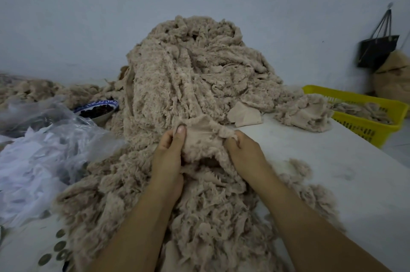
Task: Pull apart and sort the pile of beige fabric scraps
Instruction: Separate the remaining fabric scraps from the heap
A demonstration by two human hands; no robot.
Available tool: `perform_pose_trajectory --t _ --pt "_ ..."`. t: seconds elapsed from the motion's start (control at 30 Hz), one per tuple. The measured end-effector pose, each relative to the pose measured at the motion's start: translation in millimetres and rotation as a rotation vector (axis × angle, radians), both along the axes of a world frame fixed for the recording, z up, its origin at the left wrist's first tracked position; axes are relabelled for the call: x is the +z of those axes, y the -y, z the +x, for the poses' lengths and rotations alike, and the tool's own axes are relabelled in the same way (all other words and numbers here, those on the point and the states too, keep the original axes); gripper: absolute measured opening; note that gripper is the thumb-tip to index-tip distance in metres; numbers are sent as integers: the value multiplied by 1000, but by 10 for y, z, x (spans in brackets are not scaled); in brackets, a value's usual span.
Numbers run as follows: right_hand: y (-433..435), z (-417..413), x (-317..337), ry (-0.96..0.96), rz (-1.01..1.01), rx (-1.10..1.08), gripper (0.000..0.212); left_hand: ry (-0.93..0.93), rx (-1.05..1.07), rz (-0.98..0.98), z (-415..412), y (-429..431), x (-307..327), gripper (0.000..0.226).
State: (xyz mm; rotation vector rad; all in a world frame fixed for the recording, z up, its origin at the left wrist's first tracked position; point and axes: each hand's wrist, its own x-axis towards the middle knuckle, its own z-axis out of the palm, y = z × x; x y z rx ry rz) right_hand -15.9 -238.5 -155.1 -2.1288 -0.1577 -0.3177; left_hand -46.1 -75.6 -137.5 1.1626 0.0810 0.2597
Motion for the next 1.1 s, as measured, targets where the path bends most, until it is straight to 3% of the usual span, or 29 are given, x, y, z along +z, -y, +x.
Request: perform_pose_trajectory --t 0.1,0.27,0.43,0.67,0.77,0.87,0.93,1.0,1.1 --pt "13 21 -10 -15 100 -67 32 21 71 -10 4 3 1 25" --pt "12 68 29 -101 297 -134 52 -19 127 -118 21 -42 24 21" --pt "41 84 29 -42 320 -236 42 -50 102 -291 56 -134 29 43" --pt "228 116 39 -29 426 -489 37 -41 84 -525 84 -299 32 47" --pt "183 67 29 -64 290 -358 38 -69 28 -406 73 -220 17 46" --pt "5 2 24 -21 136 -215 21 -36 10 -304 74 -109 -21 30" --pt "-65 -90 81 117 112 -123 49 -10 -18 -276 69 -86 -18 16" --pt "-125 -164 142 202 124 19 60 15 -81 -265 55 -47 -12 15" --pt "-257 -236 90 159 -83 203 39 60 -177 -210 20 12 -7 9"
